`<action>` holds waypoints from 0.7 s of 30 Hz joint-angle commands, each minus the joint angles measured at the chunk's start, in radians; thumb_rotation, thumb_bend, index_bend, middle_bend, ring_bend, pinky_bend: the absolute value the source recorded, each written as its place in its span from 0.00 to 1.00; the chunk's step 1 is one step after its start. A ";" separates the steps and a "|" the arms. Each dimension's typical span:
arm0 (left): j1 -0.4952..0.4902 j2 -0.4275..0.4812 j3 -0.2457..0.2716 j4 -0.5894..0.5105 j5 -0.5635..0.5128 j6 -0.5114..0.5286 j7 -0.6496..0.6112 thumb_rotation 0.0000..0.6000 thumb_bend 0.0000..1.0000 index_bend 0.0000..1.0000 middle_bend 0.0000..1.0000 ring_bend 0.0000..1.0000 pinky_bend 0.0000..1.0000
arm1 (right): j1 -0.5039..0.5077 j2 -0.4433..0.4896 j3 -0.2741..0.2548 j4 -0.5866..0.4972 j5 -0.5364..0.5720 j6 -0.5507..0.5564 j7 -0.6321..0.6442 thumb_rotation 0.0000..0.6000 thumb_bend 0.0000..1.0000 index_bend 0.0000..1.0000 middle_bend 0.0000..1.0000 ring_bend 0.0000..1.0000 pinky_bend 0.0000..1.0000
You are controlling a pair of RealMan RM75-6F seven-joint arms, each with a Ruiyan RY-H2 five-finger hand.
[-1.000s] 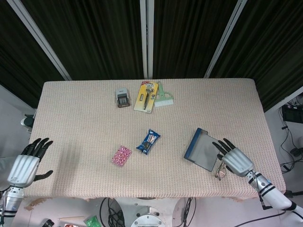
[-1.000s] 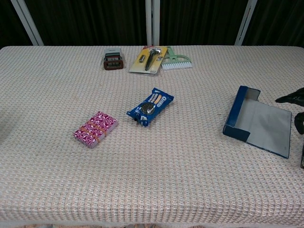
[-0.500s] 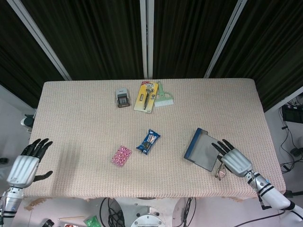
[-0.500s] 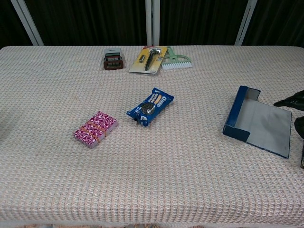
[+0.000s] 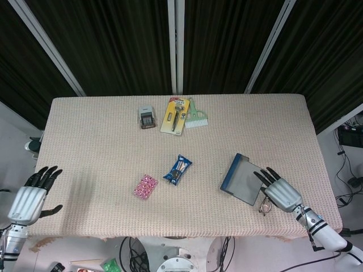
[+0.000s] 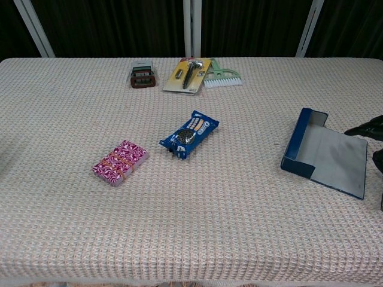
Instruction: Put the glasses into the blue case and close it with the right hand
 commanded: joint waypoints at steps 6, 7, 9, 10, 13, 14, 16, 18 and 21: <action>0.002 -0.001 0.001 0.004 0.000 0.002 -0.004 0.98 0.00 0.11 0.08 0.07 0.19 | 0.000 -0.003 -0.001 0.001 0.006 0.008 0.016 1.00 0.48 0.65 0.00 0.00 0.00; 0.002 -0.001 0.001 0.004 0.001 0.002 -0.004 0.98 0.00 0.11 0.08 0.07 0.19 | 0.000 -0.002 0.000 0.001 0.006 0.012 0.020 1.00 0.48 0.66 0.00 0.00 0.00; 0.002 -0.001 0.001 0.005 0.001 0.002 -0.005 0.98 0.00 0.11 0.08 0.07 0.19 | 0.000 -0.002 0.002 0.002 0.006 0.019 0.025 1.00 0.48 0.67 0.00 0.00 0.00; 0.002 -0.002 0.001 0.005 0.001 0.002 -0.005 0.98 0.00 0.11 0.08 0.07 0.19 | 0.000 -0.001 0.003 0.002 0.006 0.025 0.029 1.00 0.48 0.67 0.00 0.00 0.00; 0.002 -0.002 0.001 0.006 0.001 0.003 -0.007 0.98 0.00 0.11 0.08 0.07 0.19 | 0.000 -0.001 0.008 0.002 0.005 0.040 0.039 1.00 0.48 0.68 0.00 0.00 0.00; 0.003 -0.002 0.001 0.007 0.001 0.004 -0.008 0.98 0.00 0.11 0.08 0.07 0.19 | 0.001 -0.002 0.012 0.002 0.006 0.047 0.045 1.00 0.48 0.69 0.00 0.00 0.00; 0.003 -0.001 0.001 0.008 0.000 0.003 -0.009 0.98 0.00 0.11 0.08 0.07 0.19 | 0.005 -0.004 0.019 0.001 0.007 0.053 0.051 1.00 0.48 0.69 0.00 0.00 0.00; 0.002 0.000 0.001 0.008 0.000 0.003 -0.010 0.98 0.00 0.11 0.08 0.07 0.19 | 0.016 -0.010 0.029 0.000 0.009 0.053 0.052 1.00 0.48 0.69 0.00 0.00 0.00; 0.002 0.000 0.001 0.009 0.001 0.003 -0.011 0.98 0.00 0.11 0.08 0.07 0.19 | 0.035 -0.018 0.042 -0.006 0.012 0.037 0.049 1.00 0.48 0.69 0.00 0.00 0.00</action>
